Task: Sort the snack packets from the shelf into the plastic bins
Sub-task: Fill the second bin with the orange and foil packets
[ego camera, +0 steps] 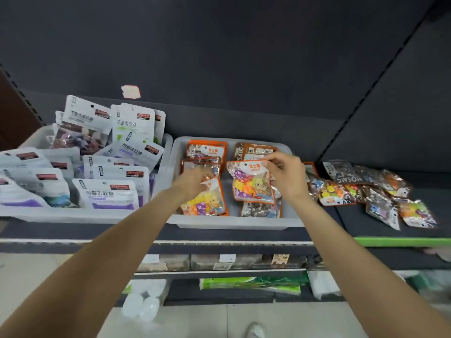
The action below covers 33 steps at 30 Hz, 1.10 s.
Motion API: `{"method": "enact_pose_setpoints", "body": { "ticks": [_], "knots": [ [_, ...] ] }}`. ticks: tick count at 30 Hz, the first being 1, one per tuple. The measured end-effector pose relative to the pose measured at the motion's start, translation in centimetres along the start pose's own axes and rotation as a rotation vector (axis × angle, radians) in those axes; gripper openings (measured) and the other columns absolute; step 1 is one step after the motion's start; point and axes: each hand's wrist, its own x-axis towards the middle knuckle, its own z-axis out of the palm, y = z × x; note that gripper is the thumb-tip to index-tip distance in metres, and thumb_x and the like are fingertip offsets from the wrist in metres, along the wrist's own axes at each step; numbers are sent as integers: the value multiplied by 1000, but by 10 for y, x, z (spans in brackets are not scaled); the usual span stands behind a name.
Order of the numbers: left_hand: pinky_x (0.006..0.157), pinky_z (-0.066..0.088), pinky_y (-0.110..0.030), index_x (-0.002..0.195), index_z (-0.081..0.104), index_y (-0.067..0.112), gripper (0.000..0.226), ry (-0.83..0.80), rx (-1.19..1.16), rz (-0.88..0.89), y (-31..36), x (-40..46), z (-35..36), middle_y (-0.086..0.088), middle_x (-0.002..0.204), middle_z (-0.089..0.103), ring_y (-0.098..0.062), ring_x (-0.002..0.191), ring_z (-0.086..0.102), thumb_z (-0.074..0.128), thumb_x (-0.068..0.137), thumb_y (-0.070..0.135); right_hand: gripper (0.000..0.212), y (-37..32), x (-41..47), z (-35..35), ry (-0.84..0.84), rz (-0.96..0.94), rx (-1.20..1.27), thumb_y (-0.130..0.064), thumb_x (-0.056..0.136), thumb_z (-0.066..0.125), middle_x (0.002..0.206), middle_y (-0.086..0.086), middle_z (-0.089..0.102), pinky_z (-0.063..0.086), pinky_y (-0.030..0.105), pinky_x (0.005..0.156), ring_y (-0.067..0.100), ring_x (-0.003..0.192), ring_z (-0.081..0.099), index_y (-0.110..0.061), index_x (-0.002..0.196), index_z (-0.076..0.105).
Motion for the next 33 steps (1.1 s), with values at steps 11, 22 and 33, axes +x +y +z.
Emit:
{"method": "enact_pose_setpoints", "body": {
  "ticks": [11,22,33],
  "knots": [
    [79,48,-28,129,50,11,33,100,-313,-18,-30,-14,-6,-12,117,61,-28,102,61,43,97,4,16,0,-13,66,-273,245,139,2,91,55,86,-4,63,58,44,73,15,86,60,-8,91,68],
    [96,47,-34,127,54,18,35,3,17,40,-18,-19,5,-6,129,56,-22,115,55,58,93,21,39,-1,-19,88,-473,38,-276,-11,92,58,131,9,54,36,26,97,23,120,50,-16,131,55],
    [85,51,-36,125,55,19,30,209,92,284,125,-2,41,-4,125,58,-24,105,59,47,97,25,31,79,-35,-66,-85,51,-439,-8,94,51,121,10,55,43,35,93,27,113,52,-10,123,61]
  ]
}}
